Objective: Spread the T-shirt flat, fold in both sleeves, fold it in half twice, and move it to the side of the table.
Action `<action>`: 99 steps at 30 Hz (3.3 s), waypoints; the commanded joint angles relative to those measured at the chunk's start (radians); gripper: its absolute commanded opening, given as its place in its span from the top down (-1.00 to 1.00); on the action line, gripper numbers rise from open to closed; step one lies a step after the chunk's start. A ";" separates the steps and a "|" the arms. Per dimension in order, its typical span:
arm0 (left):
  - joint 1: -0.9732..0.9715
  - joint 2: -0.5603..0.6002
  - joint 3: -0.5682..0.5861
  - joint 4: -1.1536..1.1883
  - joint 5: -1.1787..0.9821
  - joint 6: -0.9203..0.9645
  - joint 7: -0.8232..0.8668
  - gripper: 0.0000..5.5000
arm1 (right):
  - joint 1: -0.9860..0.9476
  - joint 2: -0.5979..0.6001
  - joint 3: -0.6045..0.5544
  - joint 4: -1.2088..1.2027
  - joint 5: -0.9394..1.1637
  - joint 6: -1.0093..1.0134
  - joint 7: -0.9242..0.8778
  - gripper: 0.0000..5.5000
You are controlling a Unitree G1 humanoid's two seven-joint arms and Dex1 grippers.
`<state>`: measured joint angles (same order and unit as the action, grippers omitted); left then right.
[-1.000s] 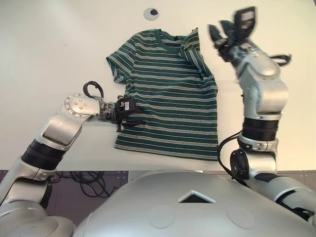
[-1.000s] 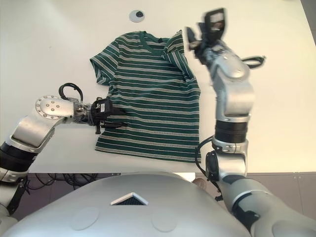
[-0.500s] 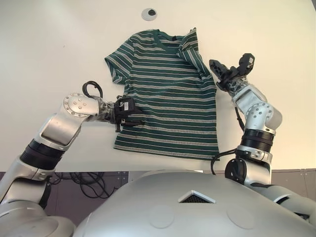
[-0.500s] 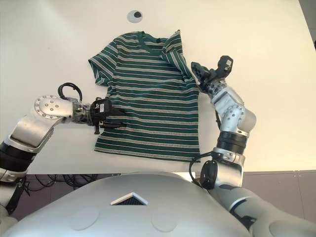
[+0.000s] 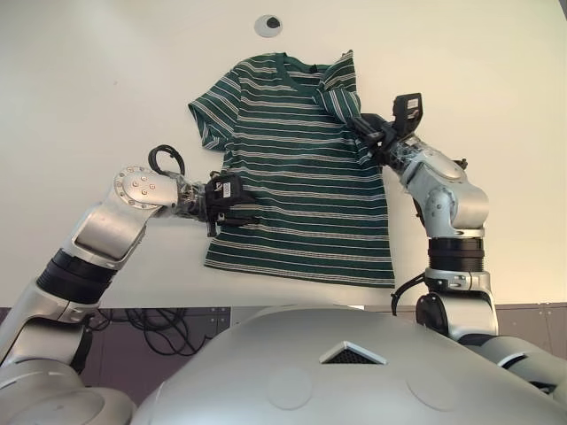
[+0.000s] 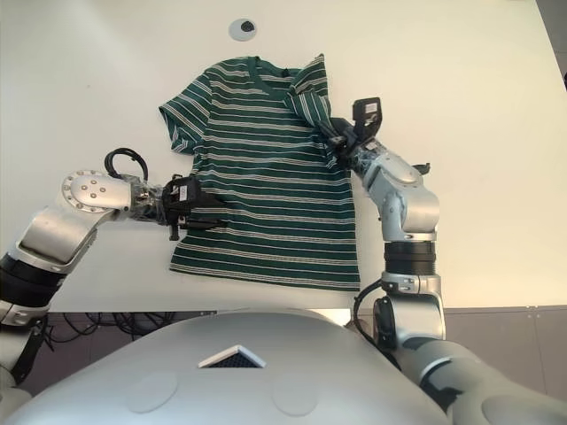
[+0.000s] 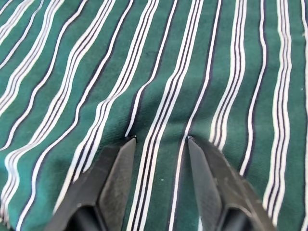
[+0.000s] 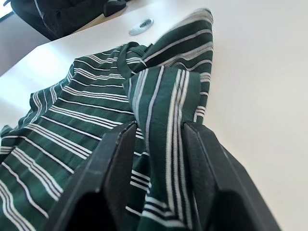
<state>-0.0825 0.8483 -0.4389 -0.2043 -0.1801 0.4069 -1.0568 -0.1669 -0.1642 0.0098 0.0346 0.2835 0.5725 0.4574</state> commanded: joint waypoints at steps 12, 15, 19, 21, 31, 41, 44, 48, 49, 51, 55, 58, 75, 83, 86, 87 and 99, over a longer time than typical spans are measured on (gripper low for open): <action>0.088 0.008 -0.086 0.077 0.075 0.081 0.003 0.30 | -0.007 -0.012 -0.083 -0.122 0.145 0.004 0.055 0.36; 0.084 0.007 -0.088 0.075 0.074 0.086 0.002 0.30 | -0.073 -0.040 -0.090 0.033 0.124 -0.032 0.063 0.36; 0.065 0.002 -0.093 0.081 0.075 0.090 -0.007 0.30 | -0.207 -0.030 -0.091 0.310 0.093 -0.122 0.093 0.36; 0.055 0.000 -0.095 0.083 0.075 0.092 -0.013 0.30 | -0.260 -0.024 -0.110 0.445 0.071 -0.186 0.070 0.36; 0.049 -0.001 -0.096 0.093 0.075 0.089 -0.018 0.30 | -0.304 -0.008 -0.135 0.612 0.087 -0.215 0.102 0.36; 0.049 -0.003 -0.095 0.092 0.078 0.087 -0.014 0.30 | -0.281 0.006 -0.109 0.557 0.088 -0.109 0.168 0.36; 0.048 -0.003 -0.095 0.094 0.079 0.085 -0.014 0.30 | -0.261 0.010 -0.094 0.493 0.087 -0.090 0.181 0.36; 0.044 -0.007 -0.097 0.100 0.081 0.080 -0.016 0.30 | -0.222 0.018 -0.061 0.399 0.085 -0.056 0.184 0.45; 0.043 -0.008 -0.097 0.101 0.082 0.079 -0.016 0.30 | -0.215 0.020 -0.052 0.381 0.084 -0.050 0.187 0.48; 0.042 -0.008 -0.098 0.102 0.083 0.079 -0.016 0.30 | -0.205 0.027 -0.041 0.346 0.076 -0.047 0.173 0.63; 0.043 -0.008 -0.097 0.102 0.084 0.079 -0.016 0.30 | -0.205 0.007 -0.002 0.359 0.003 -0.070 0.105 0.85; 0.056 -0.008 -0.092 0.091 0.081 0.087 -0.004 0.30 | -0.221 -0.002 0.013 0.407 -0.028 -0.095 0.093 0.99; 0.096 0.008 -0.078 0.046 0.063 0.106 0.024 0.30 | 0.044 0.007 -0.339 -0.036 0.234 -0.074 -0.087 0.99; 0.096 0.010 -0.078 0.041 0.060 0.108 0.024 0.30 | 0.149 0.088 -0.333 -0.156 0.227 -0.116 -0.226 0.99; 0.094 0.007 -0.079 0.038 0.059 0.113 0.026 0.30 | 0.085 0.054 -0.236 -0.078 0.116 -0.161 -0.233 0.99; 0.088 0.004 -0.082 0.041 0.060 0.114 0.024 0.30 | 0.057 0.039 -0.206 -0.040 0.071 -0.176 -0.238 0.99; 0.075 -0.014 -0.092 0.076 0.071 0.097 0.022 0.30 | -0.154 0.038 0.036 0.048 -0.145 -0.019 -0.271 0.99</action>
<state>-0.0839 0.8347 -0.4453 -0.2140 -0.1798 0.4233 -1.0364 -0.2529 -0.1600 0.0366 0.0545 0.1443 0.5080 0.1963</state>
